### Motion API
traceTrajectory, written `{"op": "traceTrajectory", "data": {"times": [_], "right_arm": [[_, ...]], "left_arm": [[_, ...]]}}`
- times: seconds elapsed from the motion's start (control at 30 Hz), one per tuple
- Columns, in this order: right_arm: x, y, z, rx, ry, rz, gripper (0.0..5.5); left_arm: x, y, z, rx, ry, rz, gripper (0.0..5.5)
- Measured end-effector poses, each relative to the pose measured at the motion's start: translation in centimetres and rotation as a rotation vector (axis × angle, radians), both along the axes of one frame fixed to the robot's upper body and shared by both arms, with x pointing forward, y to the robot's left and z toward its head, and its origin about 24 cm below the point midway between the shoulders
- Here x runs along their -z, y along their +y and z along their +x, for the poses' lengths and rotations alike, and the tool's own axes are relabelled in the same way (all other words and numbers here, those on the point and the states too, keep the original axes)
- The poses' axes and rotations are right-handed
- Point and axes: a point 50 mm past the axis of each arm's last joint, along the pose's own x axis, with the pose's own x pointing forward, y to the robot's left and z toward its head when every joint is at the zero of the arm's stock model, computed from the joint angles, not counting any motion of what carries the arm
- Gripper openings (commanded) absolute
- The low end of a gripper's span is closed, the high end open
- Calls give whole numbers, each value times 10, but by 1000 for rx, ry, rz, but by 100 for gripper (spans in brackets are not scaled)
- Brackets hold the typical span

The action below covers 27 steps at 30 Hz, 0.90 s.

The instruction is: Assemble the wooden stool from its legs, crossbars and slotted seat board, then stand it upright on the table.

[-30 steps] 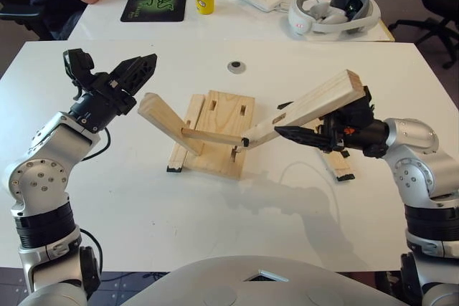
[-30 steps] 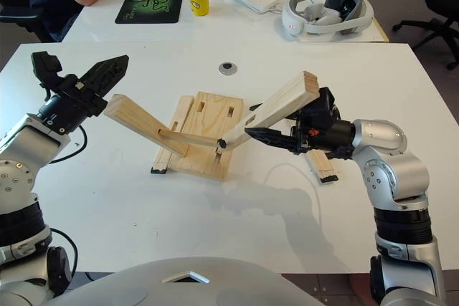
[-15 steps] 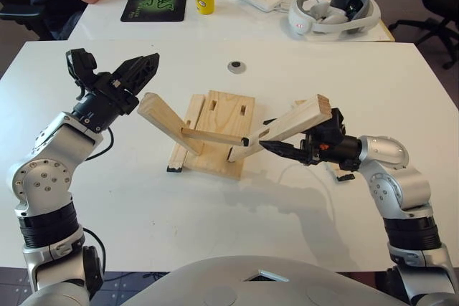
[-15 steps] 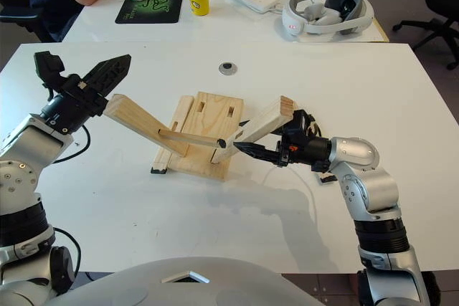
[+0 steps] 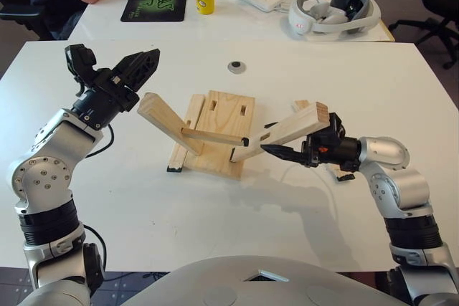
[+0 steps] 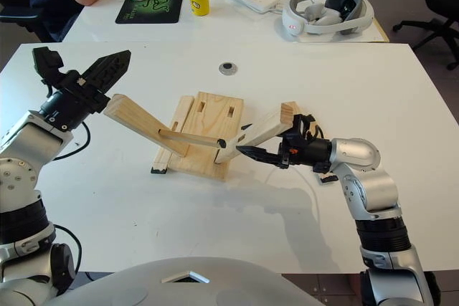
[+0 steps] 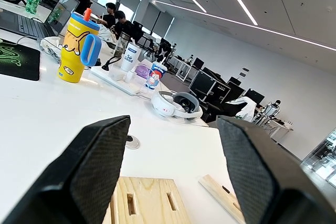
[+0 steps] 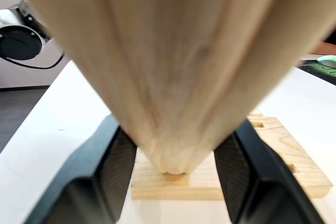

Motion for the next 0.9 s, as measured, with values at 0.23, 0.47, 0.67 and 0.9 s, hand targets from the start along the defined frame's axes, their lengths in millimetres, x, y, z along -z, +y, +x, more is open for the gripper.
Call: {"op": "traceTrajectory", "data": {"times": [0.23,0.47,0.67,0.9], "right_arm": [[0,3,3,-15,-29,-39,205],[-15,12,8,-45,-35,-123,205],[-25,17,11,-42,-5,-189,205],[-27,19,11,-57,-35,-217,205]], "left_arm": [[-2,-3,-1,4,-12,-7,305],[-5,-5,-2,6,-23,-9,305],[-9,-9,-4,6,-49,-11,305],[-15,-17,-8,5,-83,-17,305]]}}
